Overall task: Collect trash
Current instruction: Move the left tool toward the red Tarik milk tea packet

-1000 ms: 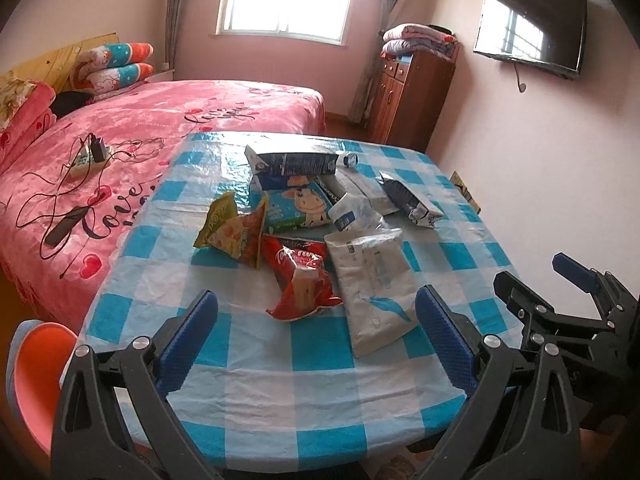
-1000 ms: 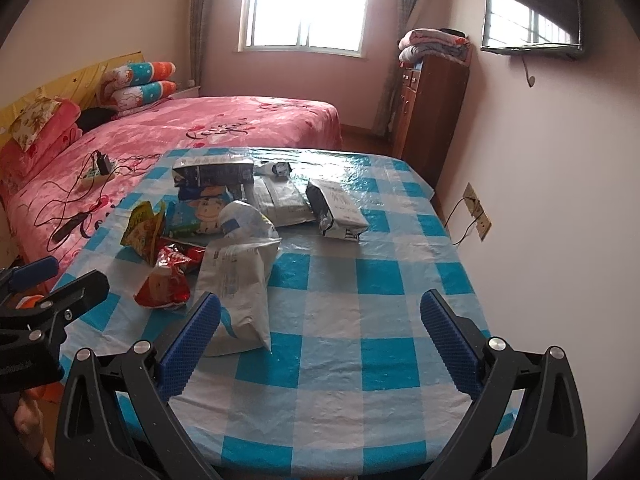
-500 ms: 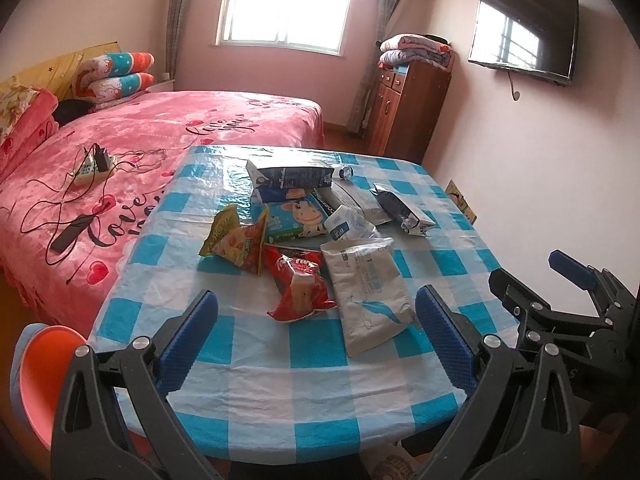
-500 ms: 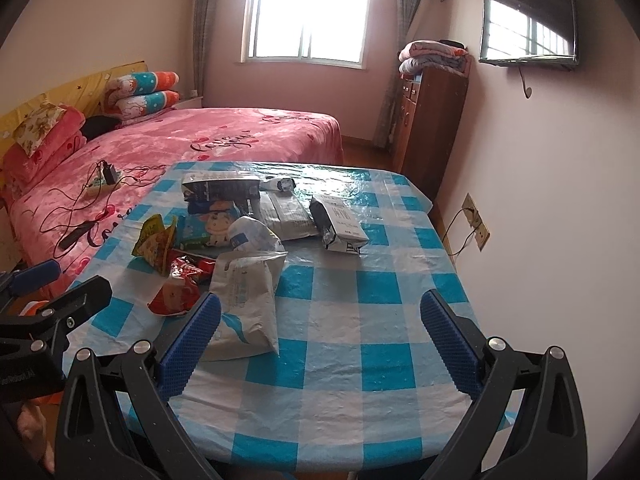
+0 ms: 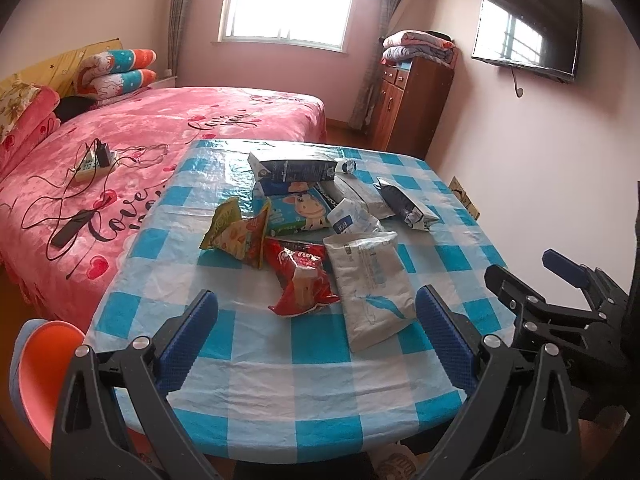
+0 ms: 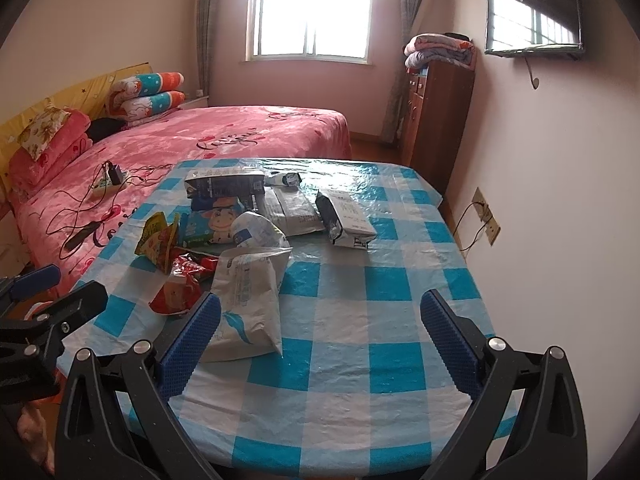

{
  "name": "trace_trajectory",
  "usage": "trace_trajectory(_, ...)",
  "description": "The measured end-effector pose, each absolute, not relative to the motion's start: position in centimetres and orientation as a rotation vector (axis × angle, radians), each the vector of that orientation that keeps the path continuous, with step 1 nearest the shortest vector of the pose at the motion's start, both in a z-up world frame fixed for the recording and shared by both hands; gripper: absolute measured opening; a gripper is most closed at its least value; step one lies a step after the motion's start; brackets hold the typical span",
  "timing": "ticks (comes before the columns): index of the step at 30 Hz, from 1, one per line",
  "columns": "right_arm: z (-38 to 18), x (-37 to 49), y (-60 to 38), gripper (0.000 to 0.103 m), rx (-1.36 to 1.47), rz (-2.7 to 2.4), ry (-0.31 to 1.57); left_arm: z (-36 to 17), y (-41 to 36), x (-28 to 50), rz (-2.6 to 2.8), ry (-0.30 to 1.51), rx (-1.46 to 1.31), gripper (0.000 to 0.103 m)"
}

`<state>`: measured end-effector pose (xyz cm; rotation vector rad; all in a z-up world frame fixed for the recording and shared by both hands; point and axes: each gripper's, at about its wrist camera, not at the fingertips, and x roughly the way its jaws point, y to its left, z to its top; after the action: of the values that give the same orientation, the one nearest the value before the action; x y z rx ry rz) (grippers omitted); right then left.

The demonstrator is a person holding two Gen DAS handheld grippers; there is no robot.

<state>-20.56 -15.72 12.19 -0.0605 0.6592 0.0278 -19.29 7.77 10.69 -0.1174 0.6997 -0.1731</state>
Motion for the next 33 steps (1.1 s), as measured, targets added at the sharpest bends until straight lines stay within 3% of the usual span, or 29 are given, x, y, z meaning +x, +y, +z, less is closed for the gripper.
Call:
trace_trajectory(14,9.2,-17.9,-16.2,0.099,0.003,0.104,0.718,8.6,8.2,-17.8,-0.131,0.722,-0.076,0.099)
trace_trajectory(27,4.4,-13.7,-18.4,0.098,0.311,0.307,0.862,4.5,11.9,-13.2,-0.094,0.842,-0.195,0.099)
trace_trajectory(30,4.0,-12.8,-17.8,0.087,0.325,0.362,0.875,4.1,11.4,-12.4,-0.111,0.856,-0.199,0.099)
trace_trajectory(31,3.8,-12.4,-17.6,0.079,0.331,0.381,0.884,4.0,11.0,-11.9,-0.121,0.861,-0.194,0.099)
trace_trajectory(33,3.5,-11.7,-17.3,0.075,0.348,0.407,0.903,3.7,10.3,-11.1,-0.138,0.870,-0.184,0.099)
